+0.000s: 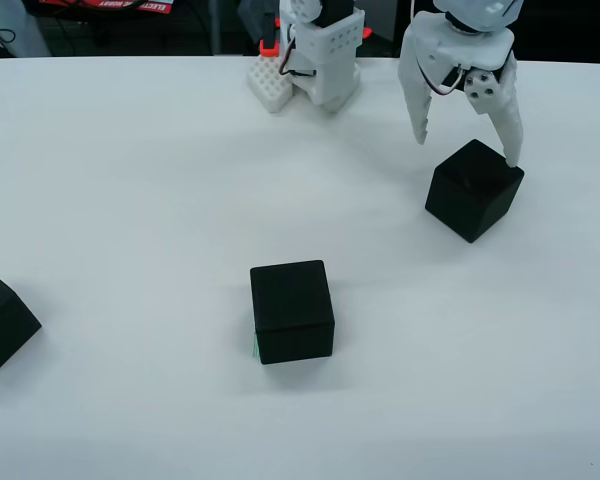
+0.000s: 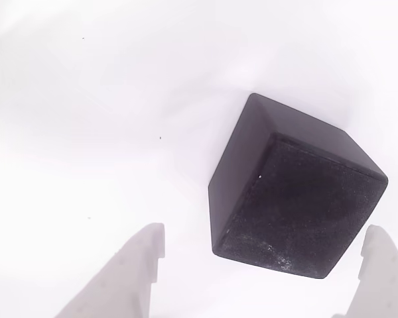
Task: Stack 3 Blocks on the chosen place.
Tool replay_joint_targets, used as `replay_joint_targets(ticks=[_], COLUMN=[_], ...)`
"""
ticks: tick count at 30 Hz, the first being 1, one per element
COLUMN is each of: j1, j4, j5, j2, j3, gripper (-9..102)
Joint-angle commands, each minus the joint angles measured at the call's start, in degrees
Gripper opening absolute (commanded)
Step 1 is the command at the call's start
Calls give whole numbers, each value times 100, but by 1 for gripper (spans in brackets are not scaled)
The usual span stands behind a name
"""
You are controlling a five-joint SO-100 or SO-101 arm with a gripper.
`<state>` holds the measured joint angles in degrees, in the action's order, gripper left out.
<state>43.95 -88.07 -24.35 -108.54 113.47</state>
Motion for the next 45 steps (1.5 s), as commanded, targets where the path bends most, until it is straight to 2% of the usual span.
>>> replay_joint_targets(ticks=[1, 45], j1=[-44, -123], j4=[88, 598], j5=[-26, -26], j2=[-88, 1081], j3=[-97, -369], gripper=[37, 39])
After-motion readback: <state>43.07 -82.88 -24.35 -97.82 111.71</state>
